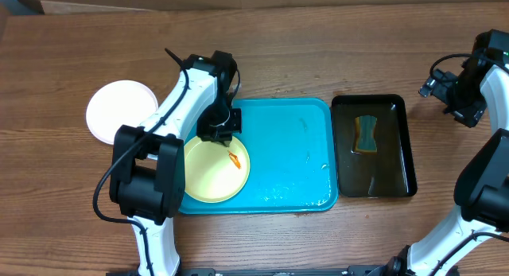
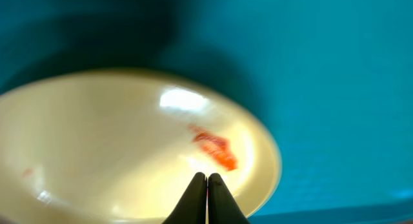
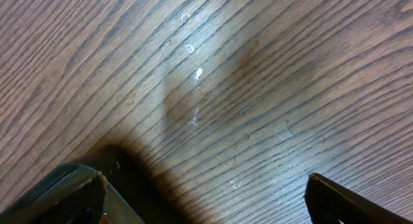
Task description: Clean dirty plates on tray and stack at the side
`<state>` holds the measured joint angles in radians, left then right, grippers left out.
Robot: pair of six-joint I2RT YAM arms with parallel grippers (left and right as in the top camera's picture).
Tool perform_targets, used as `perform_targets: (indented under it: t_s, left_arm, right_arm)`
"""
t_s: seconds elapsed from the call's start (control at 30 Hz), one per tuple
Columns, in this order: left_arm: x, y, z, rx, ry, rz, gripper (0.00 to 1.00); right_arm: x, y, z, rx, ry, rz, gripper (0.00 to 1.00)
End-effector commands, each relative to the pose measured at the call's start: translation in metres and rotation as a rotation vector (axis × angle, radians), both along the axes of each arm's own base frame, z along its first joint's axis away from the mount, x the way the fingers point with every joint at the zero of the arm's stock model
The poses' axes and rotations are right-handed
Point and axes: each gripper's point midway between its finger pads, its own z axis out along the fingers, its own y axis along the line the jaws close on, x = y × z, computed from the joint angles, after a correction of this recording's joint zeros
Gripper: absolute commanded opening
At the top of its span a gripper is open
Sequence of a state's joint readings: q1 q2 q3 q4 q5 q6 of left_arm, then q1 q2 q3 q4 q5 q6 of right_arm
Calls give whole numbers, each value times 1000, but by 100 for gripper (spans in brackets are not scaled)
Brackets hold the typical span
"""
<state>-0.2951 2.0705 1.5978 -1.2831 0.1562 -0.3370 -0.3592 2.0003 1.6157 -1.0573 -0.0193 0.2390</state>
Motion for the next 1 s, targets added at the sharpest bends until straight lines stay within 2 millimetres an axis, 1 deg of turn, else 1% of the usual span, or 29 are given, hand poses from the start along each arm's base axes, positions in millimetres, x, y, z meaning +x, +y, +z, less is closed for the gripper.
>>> perform_targets:
  t_s: [0.0,0.07,0.13,0.2,0.3,0.5,0.6,0.8,0.97]
  left_arm:
    - [1,47,13,239,-26,86,8]
    - [-10,55,15,220,35,112,9]
    - [-22,61,19,183,102,102,11]
    - [-31,76,23,220,148,107,13]
    - [-40,97,24,284,188,135,13]
    - [-56,118,8,296,246,226,13]
    - [-63,127,5,297,273,255,13]
    - [-70,144,1,306,301,302,12]
    - [-73,144,-10,300,298,305,11]
  right_arm:
    - [6,-1,13,-16,-38,-1,100]
    - [6,-1,13,-16,-38,-1,100]
    - [6,-1,13,-16,-38,-1,100]
    - [6,-1,13,-16,-38,-1,100]
    - [6,-1,13,-16,-38,-1,100]
    - [6,-1,13,-16,-38,-1,100]
    - [6,-1,13,-16,-38,-1,100]
    - [6,-1,13,-16,-38,-1,100]
    - [6,-1,13,-16,-38,-1,100]
